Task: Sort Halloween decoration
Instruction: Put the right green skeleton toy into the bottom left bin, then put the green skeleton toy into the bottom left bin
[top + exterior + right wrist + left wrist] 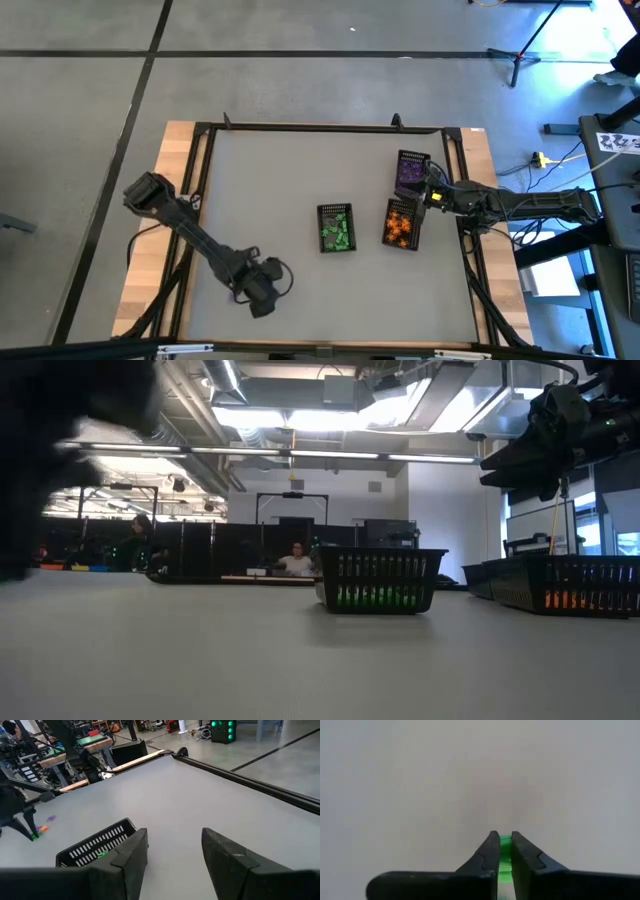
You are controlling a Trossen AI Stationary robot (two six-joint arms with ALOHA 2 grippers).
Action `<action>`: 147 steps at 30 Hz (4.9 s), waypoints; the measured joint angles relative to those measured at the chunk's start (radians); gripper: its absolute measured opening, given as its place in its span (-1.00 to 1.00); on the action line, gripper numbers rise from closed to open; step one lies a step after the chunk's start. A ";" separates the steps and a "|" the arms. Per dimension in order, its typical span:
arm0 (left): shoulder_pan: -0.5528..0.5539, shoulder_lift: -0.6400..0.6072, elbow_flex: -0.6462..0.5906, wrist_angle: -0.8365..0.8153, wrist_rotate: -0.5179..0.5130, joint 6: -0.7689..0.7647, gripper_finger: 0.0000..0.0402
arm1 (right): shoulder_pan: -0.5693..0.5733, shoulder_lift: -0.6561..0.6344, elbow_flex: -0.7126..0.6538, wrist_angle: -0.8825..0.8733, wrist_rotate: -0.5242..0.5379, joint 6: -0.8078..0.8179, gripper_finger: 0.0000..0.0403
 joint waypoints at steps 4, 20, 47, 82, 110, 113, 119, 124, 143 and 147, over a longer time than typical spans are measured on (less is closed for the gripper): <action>0.065 -0.050 0.037 0.001 -0.155 0.186 -0.98 | 0.000 0.000 0.000 0.000 0.001 0.000 -0.08; 0.415 -0.045 0.084 0.628 -0.179 0.924 -0.95 | 0.000 0.002 0.000 -0.002 0.001 0.000 -0.08; 0.255 -0.244 0.065 -0.247 -0.180 0.255 -0.34 | 0.000 0.053 0.001 0.023 0.018 0.000 -0.08; -0.210 -0.182 -0.292 0.196 -0.022 -0.803 -0.34 | 0.000 0.092 0.001 0.062 0.013 0.000 -0.08; -0.086 -0.095 -0.100 0.070 -0.038 -0.358 -0.95 | 0.000 0.092 0.000 0.060 0.017 0.000 -0.08; -0.044 -0.096 -0.026 0.029 -0.136 -0.200 -0.98 | 0.000 0.092 0.000 0.060 0.017 0.000 -0.08; 0.041 -0.098 0.072 0.059 -0.361 0.178 -0.98 | 0.000 0.092 0.000 0.060 0.017 0.000 -0.08; 0.165 -0.099 0.079 0.275 -0.422 0.521 -0.98 | 0.000 0.092 0.000 0.061 0.017 0.000 -0.08; 0.545 0.113 -0.006 0.935 0.093 0.801 -0.90 | 0.000 0.092 0.000 0.061 0.017 -0.007 -0.08; 0.549 0.121 -0.006 0.940 0.093 0.796 -0.70 | 0.000 0.092 0.000 0.060 0.017 -0.007 -0.08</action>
